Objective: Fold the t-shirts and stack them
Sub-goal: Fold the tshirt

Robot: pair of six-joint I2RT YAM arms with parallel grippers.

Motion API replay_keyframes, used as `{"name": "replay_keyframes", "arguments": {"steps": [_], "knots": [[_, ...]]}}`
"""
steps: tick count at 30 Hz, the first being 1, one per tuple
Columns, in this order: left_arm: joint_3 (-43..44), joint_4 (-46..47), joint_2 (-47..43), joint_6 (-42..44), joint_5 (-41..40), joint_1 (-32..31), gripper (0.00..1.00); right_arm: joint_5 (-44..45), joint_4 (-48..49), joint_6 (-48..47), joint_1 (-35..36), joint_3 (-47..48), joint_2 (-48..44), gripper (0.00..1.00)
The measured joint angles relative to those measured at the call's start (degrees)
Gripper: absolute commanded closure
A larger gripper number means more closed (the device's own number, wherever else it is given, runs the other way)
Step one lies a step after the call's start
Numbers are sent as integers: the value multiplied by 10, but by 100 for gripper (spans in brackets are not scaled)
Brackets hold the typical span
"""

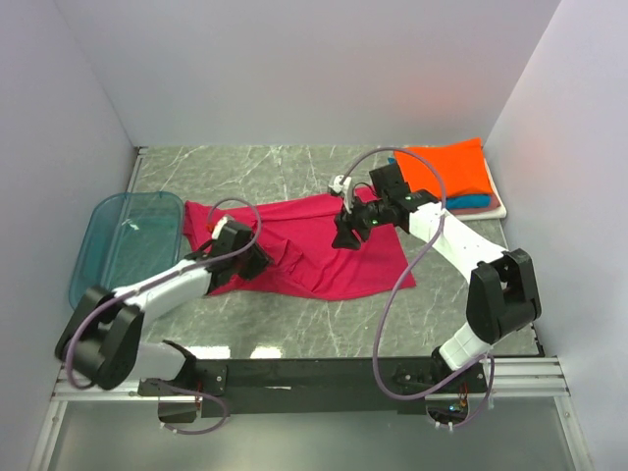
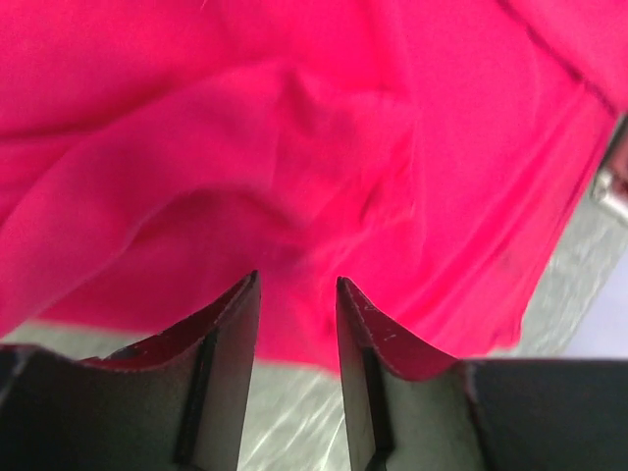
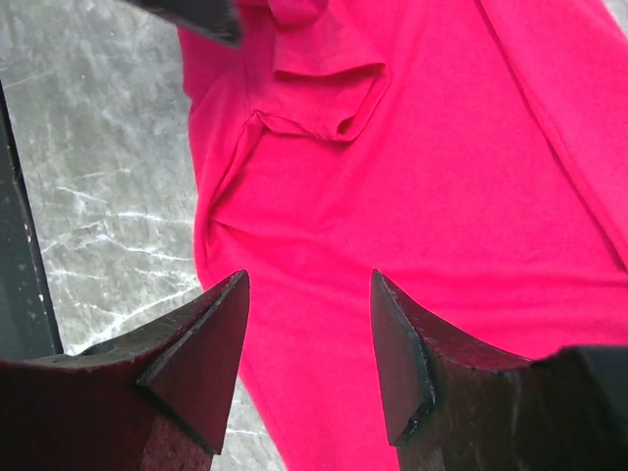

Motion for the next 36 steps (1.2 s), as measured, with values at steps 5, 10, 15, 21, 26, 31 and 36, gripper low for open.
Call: {"name": "replay_keyframes", "arguments": {"steps": [5, 10, 15, 21, 26, 31, 36], "knots": [[45, 25, 80, -29, -30, -8, 57, -15, 0, 0, -14, -13, -1, 41], [52, 30, 114, -48, -46, -10, 57, -27, 0, 0, -18, -14, -1, 41], [65, 20, 129, -57, -55, -14, 57, -32, 0, 2, -23, -14, -1, 41], [80, 20, 159, -66, -58, -21, 59, -34, 1, 2, -25, -17, -1, 41], [88, 21, 173, -69, -59, -22, 73, -37, 1, 3, -26, -17, -1, 41], [88, 16, 172, -71, -62, -25, 89, -39, 1, 3, -29, -17, -1, 41], [88, 0, 150, -67, -74, -26, 100, -41, 0, 2, -30, -17, -1, 41]]}}
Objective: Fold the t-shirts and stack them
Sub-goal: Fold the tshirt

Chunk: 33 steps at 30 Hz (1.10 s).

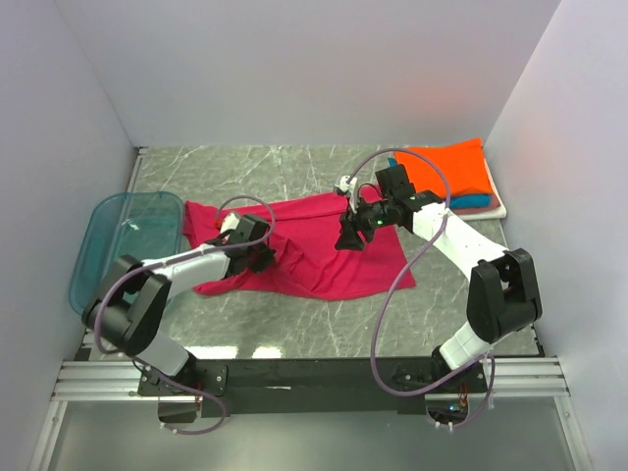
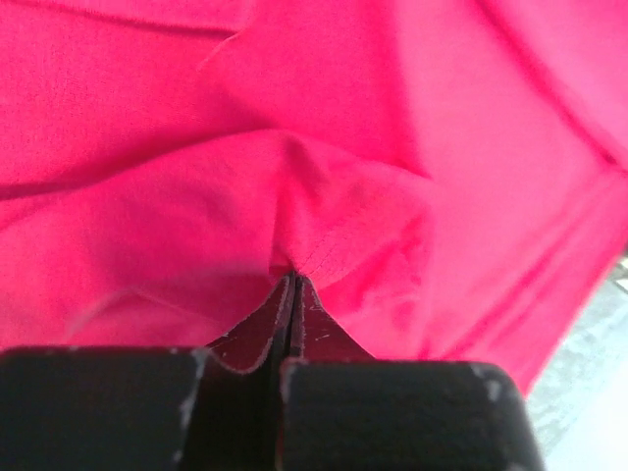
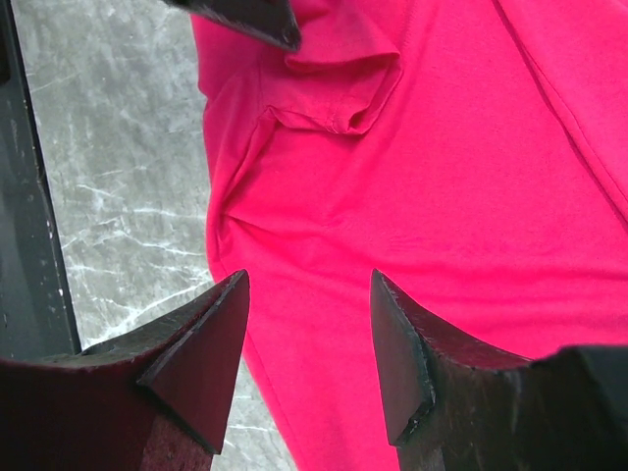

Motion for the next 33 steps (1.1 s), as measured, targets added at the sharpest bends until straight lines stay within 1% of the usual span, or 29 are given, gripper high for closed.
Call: {"name": "replay_keyframes", "arguments": {"steps": [4, 7, 12, 14, 17, 21, 23, 25, 28, 33], "knots": [[-2, -13, -61, 7, -8, 0, 100, 6, -4, -11, 0, 0, -1, 41], [-15, -22, -124, 13, -11, 0, 100, 29, -18, -43, -2, -6, -11, 40], [-71, -54, -269, 22, 0, 0, 100, 75, -62, -161, -23, -67, -73, 38], [-101, -83, -334, 21, 14, -1, 100, 83, -81, -216, -45, -103, -104, 37], [-133, -149, -434, 15, 27, -1, 99, 88, -122, -308, -102, -152, -145, 36], [-140, -234, -547, -2, 33, -1, 100, 88, -159, -425, -179, -183, -160, 36], [-137, -275, -596, -14, 34, -1, 100, 88, -174, -482, -203, -196, -159, 36], [-129, -314, -630, -22, 34, -1, 100, 90, -183, -534, -209, -209, -158, 36], [-111, -366, -655, -31, 34, -1, 100, 97, -185, -593, -209, -235, -150, 36], [-96, -420, -683, -42, 38, -1, 100, 118, -179, -638, -209, -247, -121, 38]]}}
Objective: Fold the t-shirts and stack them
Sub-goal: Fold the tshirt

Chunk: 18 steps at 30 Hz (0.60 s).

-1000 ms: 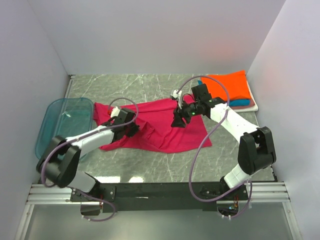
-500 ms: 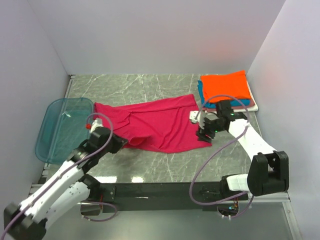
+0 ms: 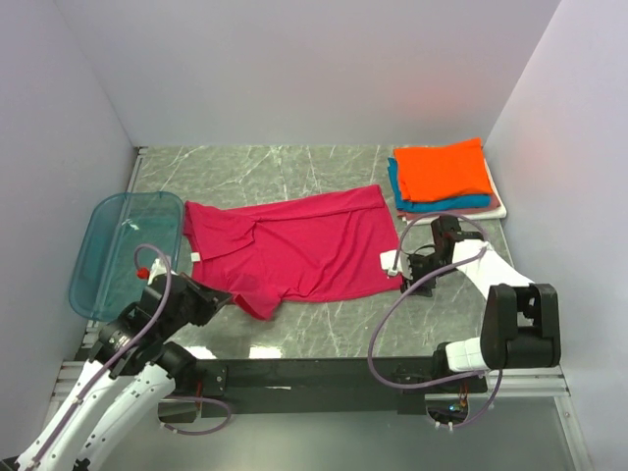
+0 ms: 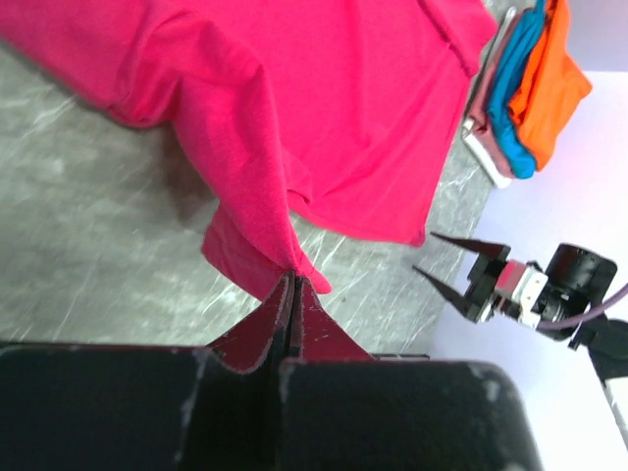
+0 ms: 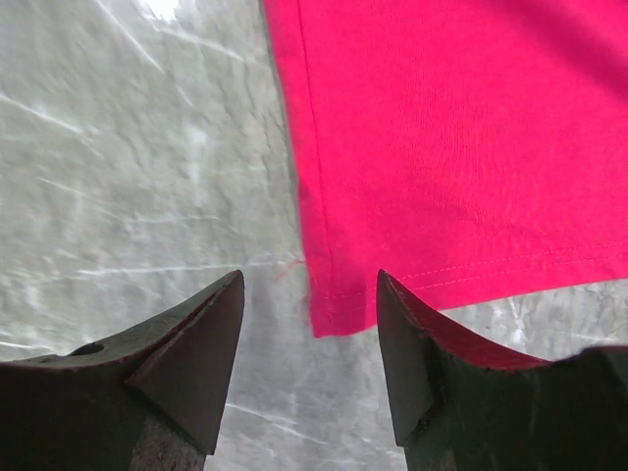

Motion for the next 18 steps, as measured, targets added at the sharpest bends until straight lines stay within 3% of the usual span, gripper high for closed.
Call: {"name": "replay_keyframes", "arguments": {"steps": [9, 15, 17, 18], "knots": [[5, -49, -15, -2, 37, 0, 100, 44, 42, -17, 0, -23, 34, 47], [32, -80, -14, -2, 67, 0, 100, 44, 46, -14, 0, -22, 40, 76], [44, -93, -15, -2, 70, 0, 100, 45, 51, -17, 0, -24, 40, 99], [48, -100, -16, -2, 71, 0, 100, 45, 56, -19, -1, -25, 39, 100]]}}
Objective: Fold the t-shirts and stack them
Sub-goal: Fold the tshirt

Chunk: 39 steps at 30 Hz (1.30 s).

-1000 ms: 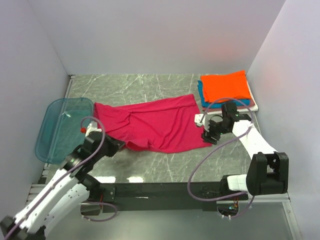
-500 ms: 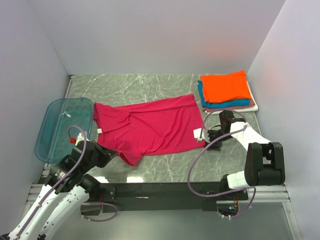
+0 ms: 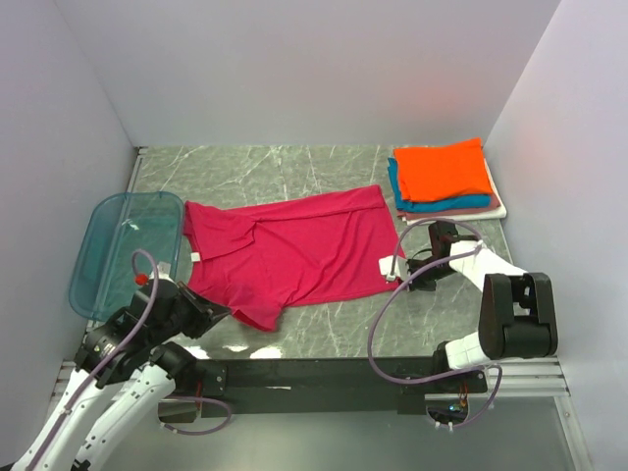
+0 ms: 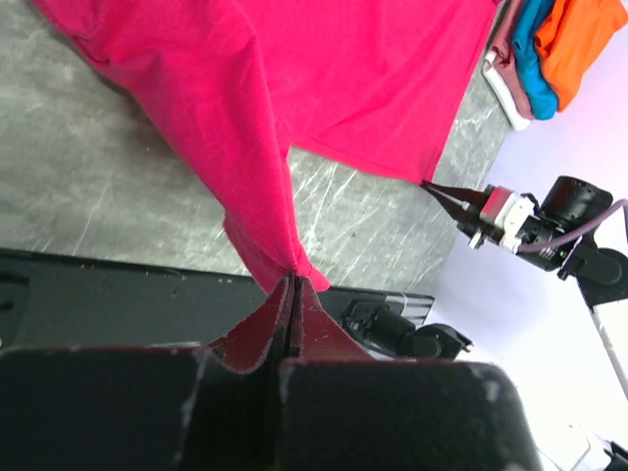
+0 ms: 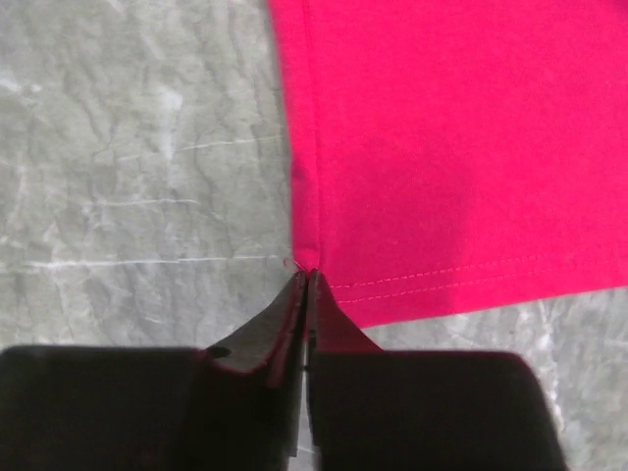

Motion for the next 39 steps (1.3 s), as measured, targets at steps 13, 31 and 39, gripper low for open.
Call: {"name": "replay_keyframes", "arguments": {"steps": [13, 31, 39], "knots": [[62, -109, -23, -8, 4, 0, 100, 12, -27, -45, -73, -38, -71, 100], [47, -93, 13, 2, 28, 0, 100, -17, -120, -83, -108, -40, -139, 100], [51, -5, 130, 71, 24, 0, 100, -47, -128, -63, -109, 10, -110, 100]]}}
